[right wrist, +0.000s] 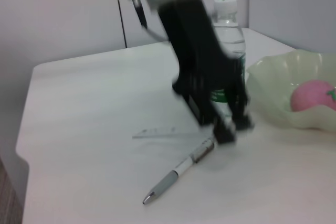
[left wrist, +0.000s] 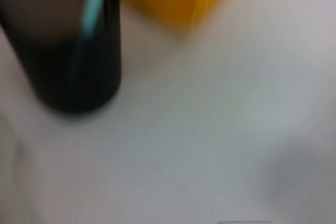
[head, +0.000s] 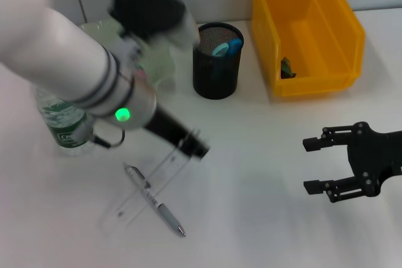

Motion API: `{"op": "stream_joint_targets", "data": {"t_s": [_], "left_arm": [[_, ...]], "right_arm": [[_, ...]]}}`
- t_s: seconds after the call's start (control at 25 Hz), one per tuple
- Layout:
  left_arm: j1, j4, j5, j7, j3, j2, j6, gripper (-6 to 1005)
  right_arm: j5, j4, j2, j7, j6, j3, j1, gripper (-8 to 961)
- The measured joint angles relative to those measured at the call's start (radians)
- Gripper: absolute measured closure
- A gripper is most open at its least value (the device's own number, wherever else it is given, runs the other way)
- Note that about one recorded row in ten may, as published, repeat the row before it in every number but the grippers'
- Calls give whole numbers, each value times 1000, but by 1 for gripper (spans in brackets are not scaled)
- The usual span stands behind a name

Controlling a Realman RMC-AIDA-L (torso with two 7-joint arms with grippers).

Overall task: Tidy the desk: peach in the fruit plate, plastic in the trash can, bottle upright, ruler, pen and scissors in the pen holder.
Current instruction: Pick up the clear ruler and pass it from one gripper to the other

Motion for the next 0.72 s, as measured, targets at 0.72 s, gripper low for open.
{"op": "stream_joint_targets", "data": {"t_s": [0.72], "left_arm": [[346, -221, -1164, 1048, -279, 3, -115, 585]], "right_arm": [[9, 55, 68, 5, 79, 75, -21, 176]]}}
